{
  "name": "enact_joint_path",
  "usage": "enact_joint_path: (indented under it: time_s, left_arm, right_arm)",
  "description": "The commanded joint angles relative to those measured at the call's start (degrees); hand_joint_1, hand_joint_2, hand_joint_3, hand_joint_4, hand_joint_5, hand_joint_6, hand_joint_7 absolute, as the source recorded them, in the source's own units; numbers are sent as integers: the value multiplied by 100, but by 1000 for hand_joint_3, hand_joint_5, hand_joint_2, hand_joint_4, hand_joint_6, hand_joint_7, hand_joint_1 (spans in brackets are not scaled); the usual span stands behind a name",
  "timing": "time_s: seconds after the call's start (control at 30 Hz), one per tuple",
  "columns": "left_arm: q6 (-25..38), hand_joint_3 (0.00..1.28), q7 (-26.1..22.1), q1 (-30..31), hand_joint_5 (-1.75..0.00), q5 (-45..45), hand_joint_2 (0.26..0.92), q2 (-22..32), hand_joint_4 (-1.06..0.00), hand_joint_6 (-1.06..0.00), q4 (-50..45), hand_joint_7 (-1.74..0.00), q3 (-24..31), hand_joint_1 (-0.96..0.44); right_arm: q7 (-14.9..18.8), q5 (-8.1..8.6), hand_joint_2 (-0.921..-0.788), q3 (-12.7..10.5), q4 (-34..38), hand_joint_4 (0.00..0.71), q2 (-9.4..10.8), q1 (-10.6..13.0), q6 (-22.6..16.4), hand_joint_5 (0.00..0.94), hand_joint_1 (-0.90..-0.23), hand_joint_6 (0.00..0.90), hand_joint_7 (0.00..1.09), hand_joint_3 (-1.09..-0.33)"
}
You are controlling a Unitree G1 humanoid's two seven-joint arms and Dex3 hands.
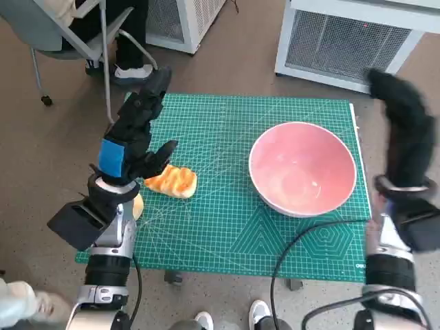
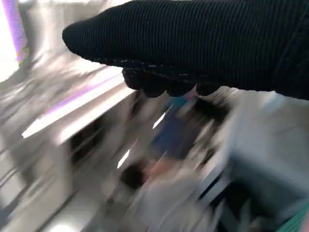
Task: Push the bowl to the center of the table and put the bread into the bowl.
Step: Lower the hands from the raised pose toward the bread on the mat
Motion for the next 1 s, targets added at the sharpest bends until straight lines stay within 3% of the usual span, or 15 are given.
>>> enact_joint_path:
  time_s: [0.03,0.27,0.53,0.77,1.0]
  left_arm:
    - [-95,328,-94,8,-11,-64,921,37,-225,-350,108,-1,39,-621]
    - [-133,332,-104,-21,-9,-21,921,47,-226,-349,170,0,60,-613]
    - [-139,337,-163,-23,-10,-78,921,79,-234,-348,217,0,87,-624]
    - [-101,336,-220,-11,-10,-122,921,98,-238,-349,220,-1,122,-630]
    - [-16,336,-279,50,-8,-173,921,139,-239,-350,130,-1,138,-638]
  right_arm:
    - [-746,-426,-921,-72,827,71,-193,-34,142,247,-544,-1,571,-840]
    - [-1355,-812,-921,58,1590,101,-448,-79,361,159,-505,-1,494,-864]
    - [-1633,-961,-921,215,2031,100,-406,-118,915,117,-468,-1,434,-910]
    - [-1301,-738,-921,105,2366,100,-228,-173,1404,91,-458,-1,396,-928]
    - [-985,-632,-921,21,2704,136,-126,-228,1858,59,-521,9,440,-848]
